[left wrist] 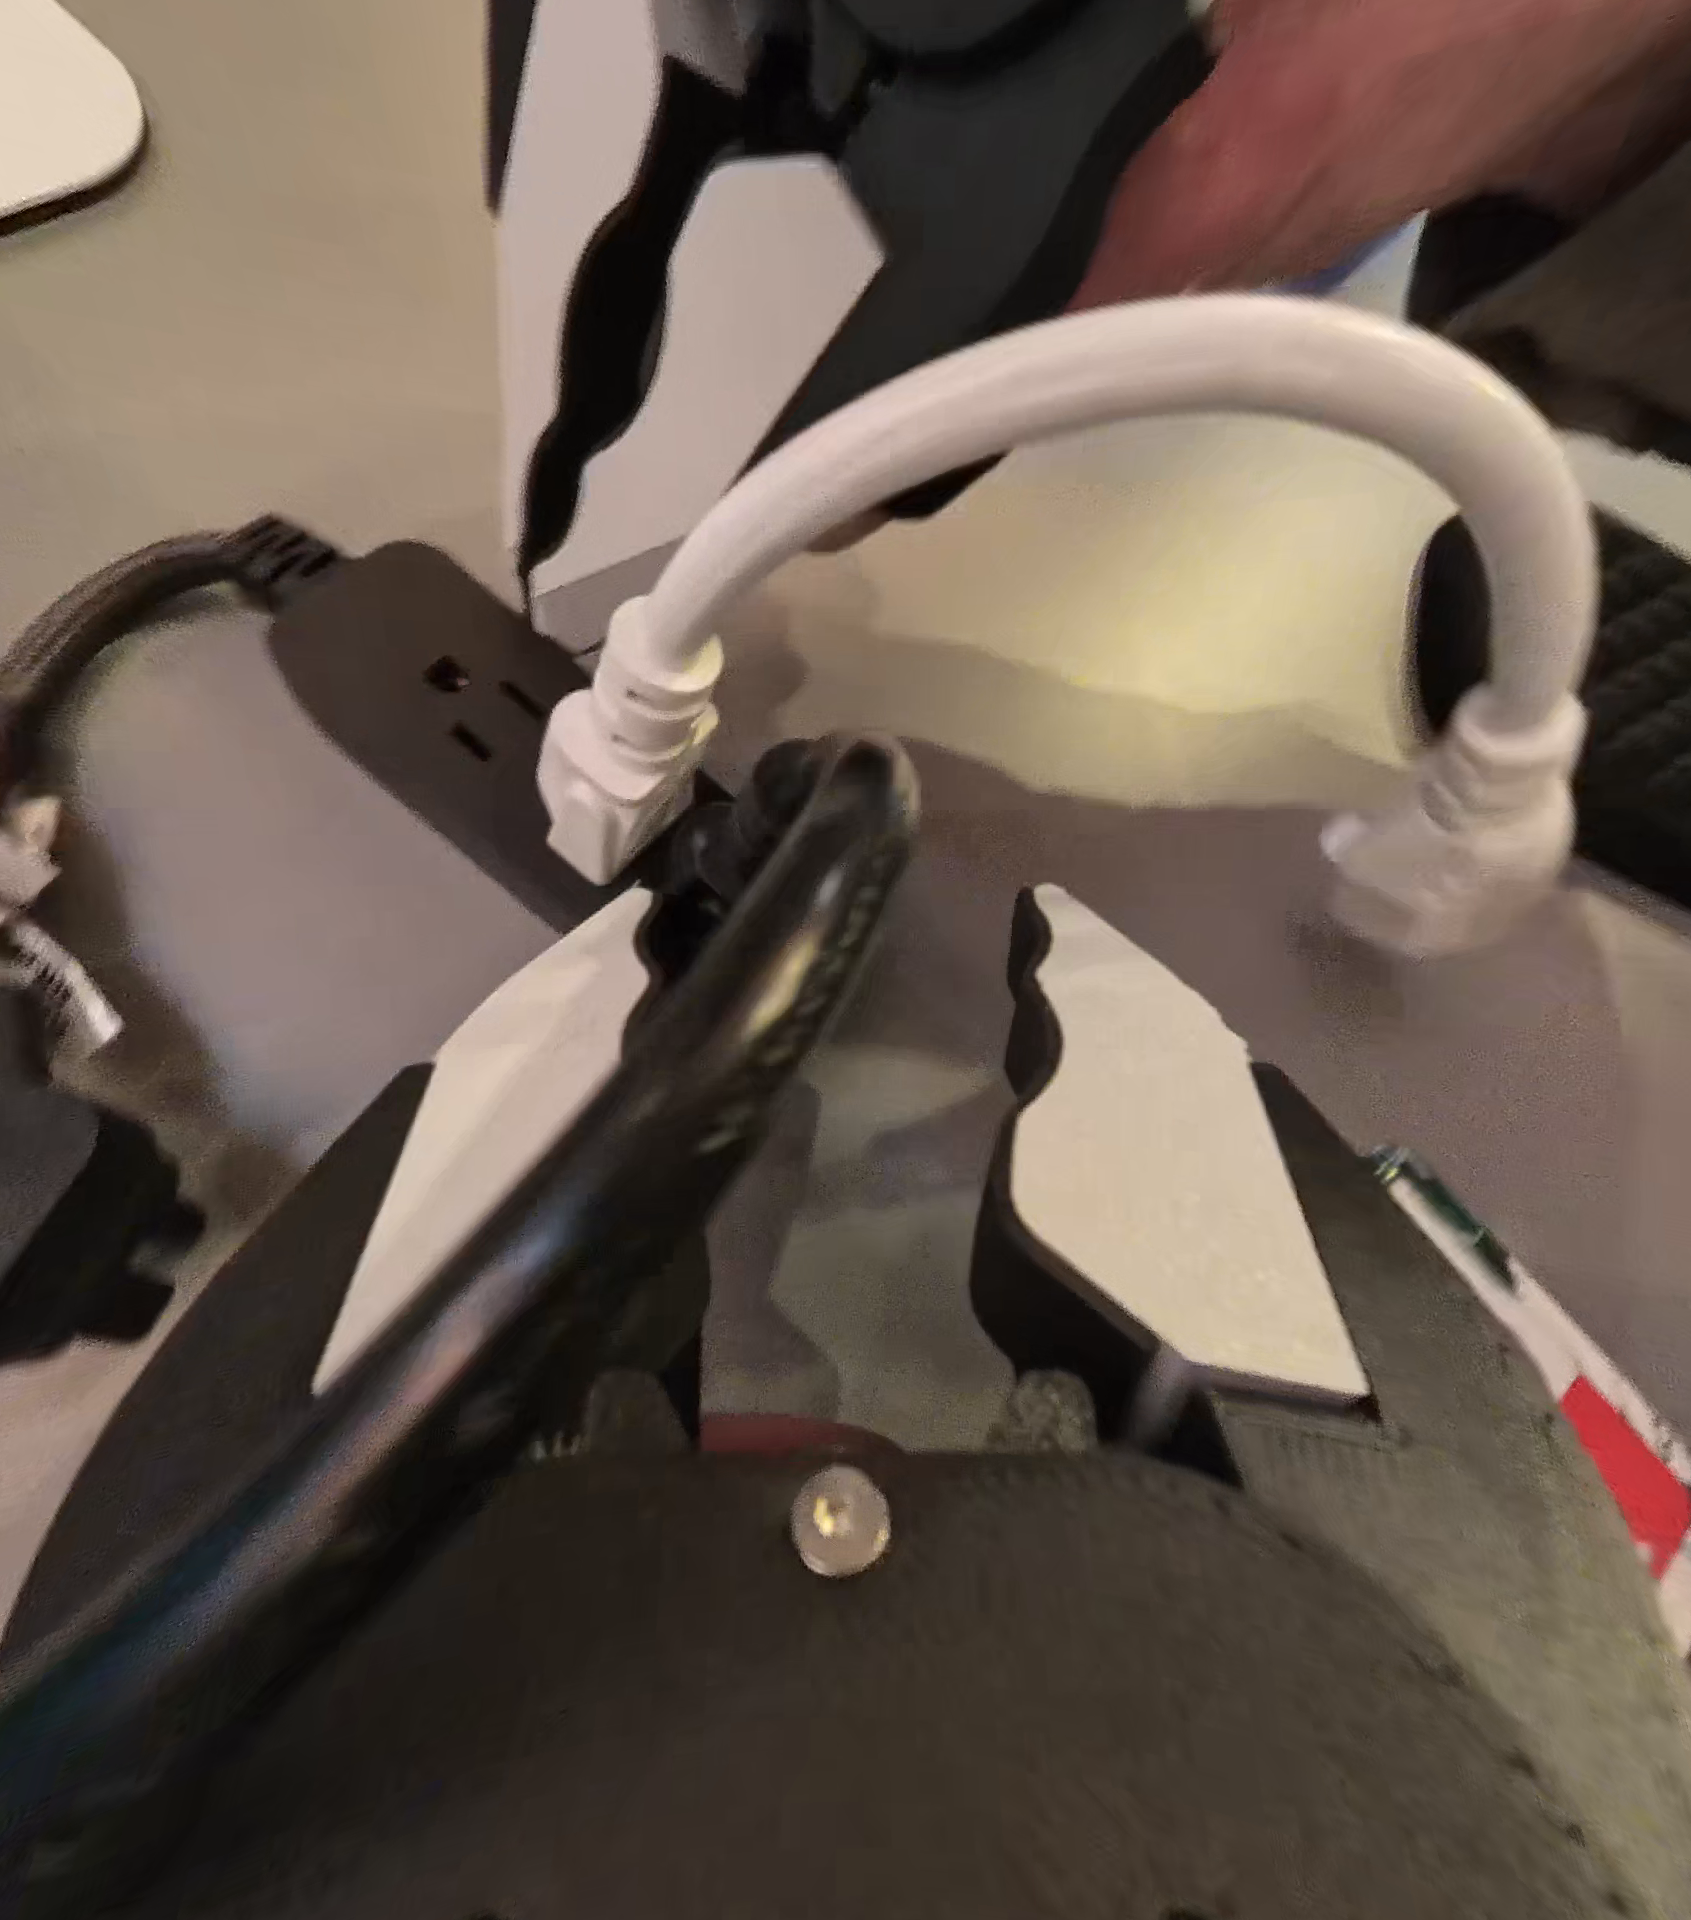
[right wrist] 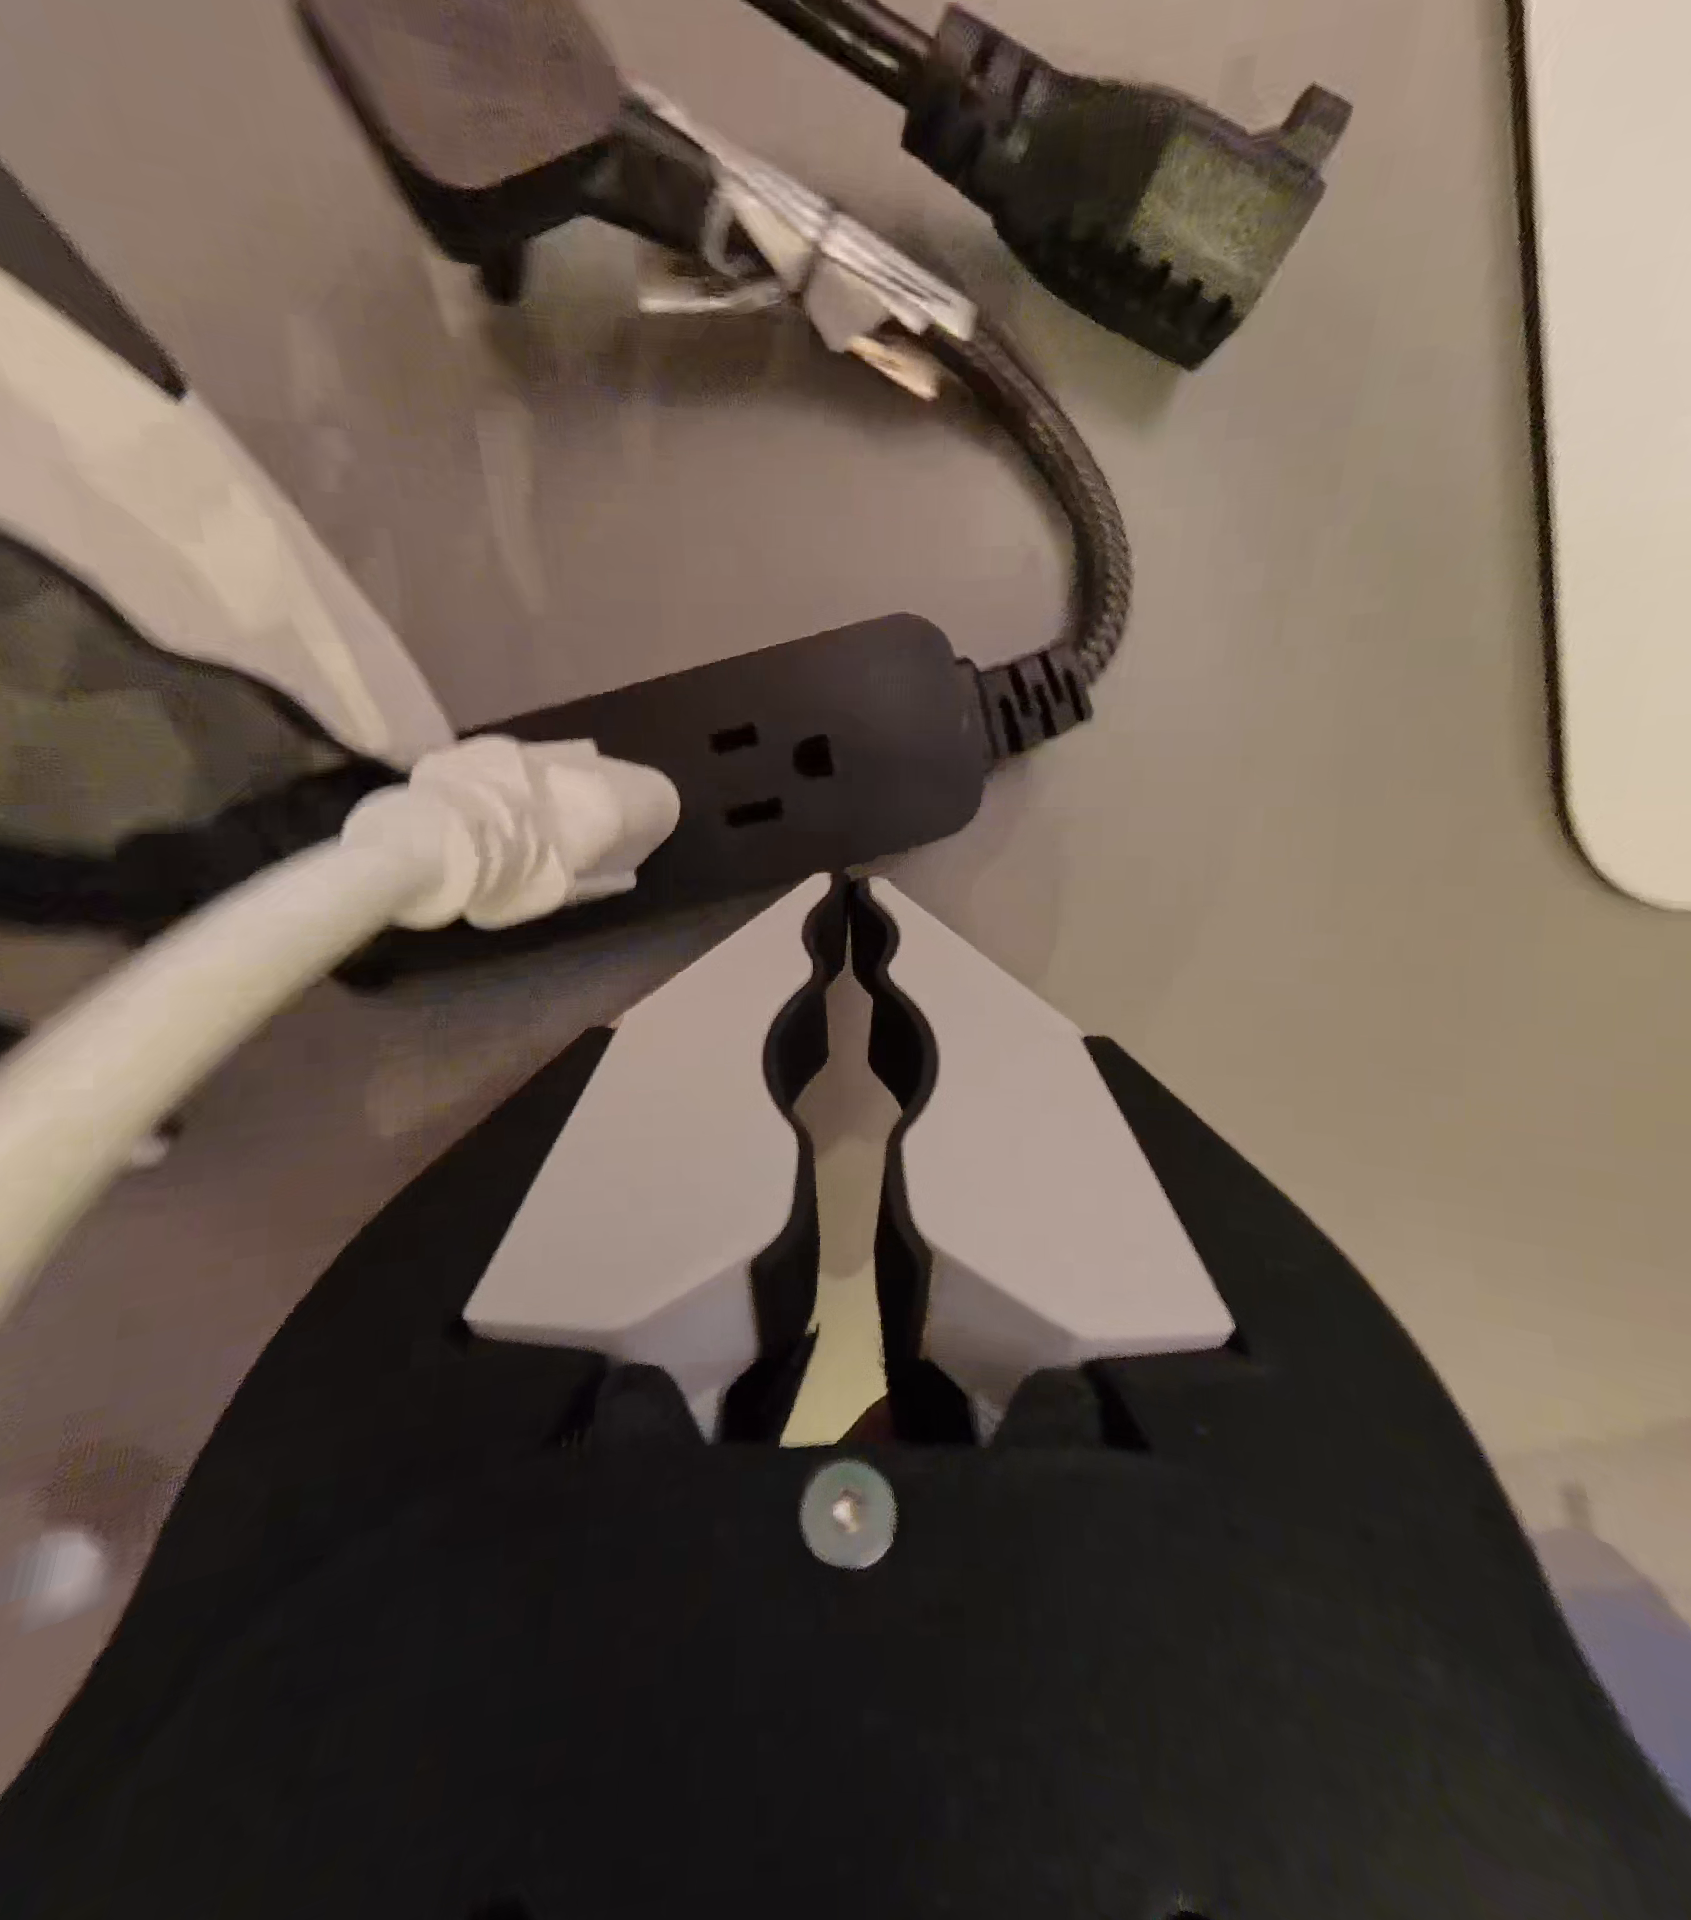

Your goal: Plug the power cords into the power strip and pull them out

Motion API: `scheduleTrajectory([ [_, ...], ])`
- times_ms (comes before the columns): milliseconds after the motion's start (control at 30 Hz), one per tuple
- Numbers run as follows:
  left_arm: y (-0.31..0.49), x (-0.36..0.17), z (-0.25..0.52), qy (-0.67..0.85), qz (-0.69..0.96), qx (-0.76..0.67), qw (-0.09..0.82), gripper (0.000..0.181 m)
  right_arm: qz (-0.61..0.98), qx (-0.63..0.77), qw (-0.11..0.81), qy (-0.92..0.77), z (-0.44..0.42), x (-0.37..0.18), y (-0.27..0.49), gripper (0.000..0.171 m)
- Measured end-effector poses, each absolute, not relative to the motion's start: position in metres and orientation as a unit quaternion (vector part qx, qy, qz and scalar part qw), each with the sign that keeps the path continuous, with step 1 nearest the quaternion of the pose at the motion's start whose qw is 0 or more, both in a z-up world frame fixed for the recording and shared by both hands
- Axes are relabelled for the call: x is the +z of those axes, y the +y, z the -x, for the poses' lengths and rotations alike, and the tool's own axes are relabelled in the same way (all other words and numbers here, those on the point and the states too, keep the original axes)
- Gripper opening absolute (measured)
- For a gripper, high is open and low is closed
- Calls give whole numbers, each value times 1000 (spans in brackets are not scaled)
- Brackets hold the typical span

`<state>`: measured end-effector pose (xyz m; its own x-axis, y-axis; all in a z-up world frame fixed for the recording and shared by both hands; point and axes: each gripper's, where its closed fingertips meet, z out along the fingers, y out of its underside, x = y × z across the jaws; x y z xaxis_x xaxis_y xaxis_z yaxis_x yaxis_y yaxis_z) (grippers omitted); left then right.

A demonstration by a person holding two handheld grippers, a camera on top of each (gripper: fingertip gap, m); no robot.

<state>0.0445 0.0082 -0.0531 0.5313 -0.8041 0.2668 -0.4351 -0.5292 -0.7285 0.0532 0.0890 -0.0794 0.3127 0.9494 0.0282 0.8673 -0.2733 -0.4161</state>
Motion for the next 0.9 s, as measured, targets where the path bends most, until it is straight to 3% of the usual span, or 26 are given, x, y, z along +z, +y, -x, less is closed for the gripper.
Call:
scheduleTrajectory([
  [200,12,-51,-47,335,825,-319,324,58,780,83,185,-592,-47,-76,109,0],
  [433,10,-52,-44,337,822,-319,331,57,785,127,278,-539,-70,27,95,19],
  [533,9,-52,-44,344,820,-315,331,58,771,213,255,-543,-52,54,49,35],
  [633,8,-52,-46,350,818,-313,331,60,787,141,194,-568,-60,27,35,43],
  [733,8,-52,-46,350,818,-316,328,61,785,119,167,-585,-60,1,33,8],
  [900,-6,-45,-42,366,817,-323,306,66,754,59,191,-626,-70,2,51,4],
])
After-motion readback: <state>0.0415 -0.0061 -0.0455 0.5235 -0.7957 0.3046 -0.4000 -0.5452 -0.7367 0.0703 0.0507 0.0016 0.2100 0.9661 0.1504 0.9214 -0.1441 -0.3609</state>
